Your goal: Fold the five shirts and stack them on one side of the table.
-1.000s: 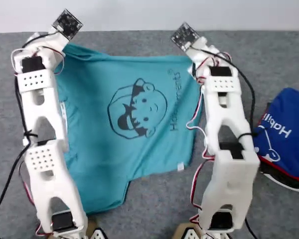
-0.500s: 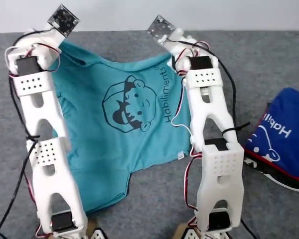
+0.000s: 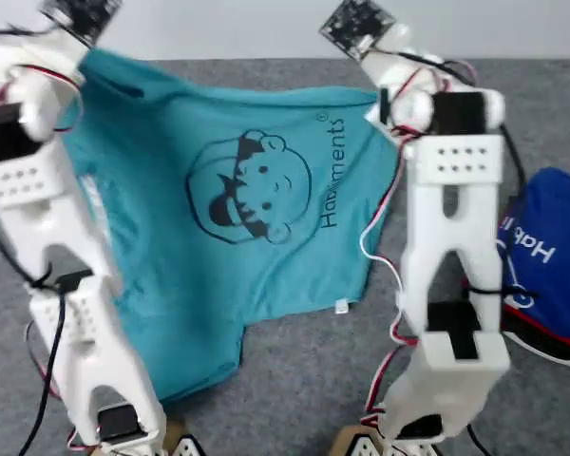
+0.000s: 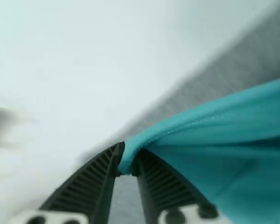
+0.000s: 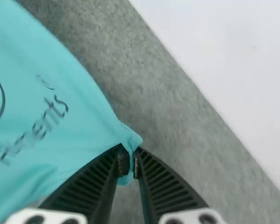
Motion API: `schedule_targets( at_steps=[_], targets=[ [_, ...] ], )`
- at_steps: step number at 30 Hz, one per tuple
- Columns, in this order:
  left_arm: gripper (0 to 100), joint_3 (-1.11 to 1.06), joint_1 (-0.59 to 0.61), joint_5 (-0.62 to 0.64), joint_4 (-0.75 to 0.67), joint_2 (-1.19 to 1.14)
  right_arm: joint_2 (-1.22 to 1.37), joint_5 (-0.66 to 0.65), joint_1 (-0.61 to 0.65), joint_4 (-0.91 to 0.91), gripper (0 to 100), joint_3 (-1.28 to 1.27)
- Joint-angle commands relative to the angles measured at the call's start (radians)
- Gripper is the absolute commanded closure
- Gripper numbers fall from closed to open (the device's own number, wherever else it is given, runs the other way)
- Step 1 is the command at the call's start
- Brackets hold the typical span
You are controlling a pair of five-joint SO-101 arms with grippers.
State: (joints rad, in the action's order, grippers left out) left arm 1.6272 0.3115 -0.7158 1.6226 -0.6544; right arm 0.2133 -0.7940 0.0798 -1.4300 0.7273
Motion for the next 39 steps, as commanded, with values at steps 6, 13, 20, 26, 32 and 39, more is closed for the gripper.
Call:
schedule_targets(
  at_steps=[6, 13, 20, 26, 32, 39],
  targets=[
    [100, 0.045, -0.026, 0.011, -0.029, 0.394, -0.295, -0.002, -0.12, -0.159, 99.0, 0.055],
    [100, 0.045, -0.003, -0.025, -0.103, 0.563, -0.526, -0.006, -0.182, -0.248, 99.0, 0.055],
    [100, 0.045, 0.003, -0.153, -0.097, 0.712, -0.74, -0.011, -0.216, -0.36, 99.0, 0.052],
    [100, 0.044, 0.003, -0.227, -0.083, 0.773, -0.875, -0.103, -0.263, -0.363, 99.0, -0.032],
    [100, -0.039, 0.002, -0.299, 0.124, 0.677, -0.871, -0.107, -0.245, -0.314, 99.0, -0.328],
    [100, -0.381, -0.009, -0.298, 0.12, 0.431, -0.728, -0.112, -0.122, 0.024, 99.0, -0.934]
  ],
)
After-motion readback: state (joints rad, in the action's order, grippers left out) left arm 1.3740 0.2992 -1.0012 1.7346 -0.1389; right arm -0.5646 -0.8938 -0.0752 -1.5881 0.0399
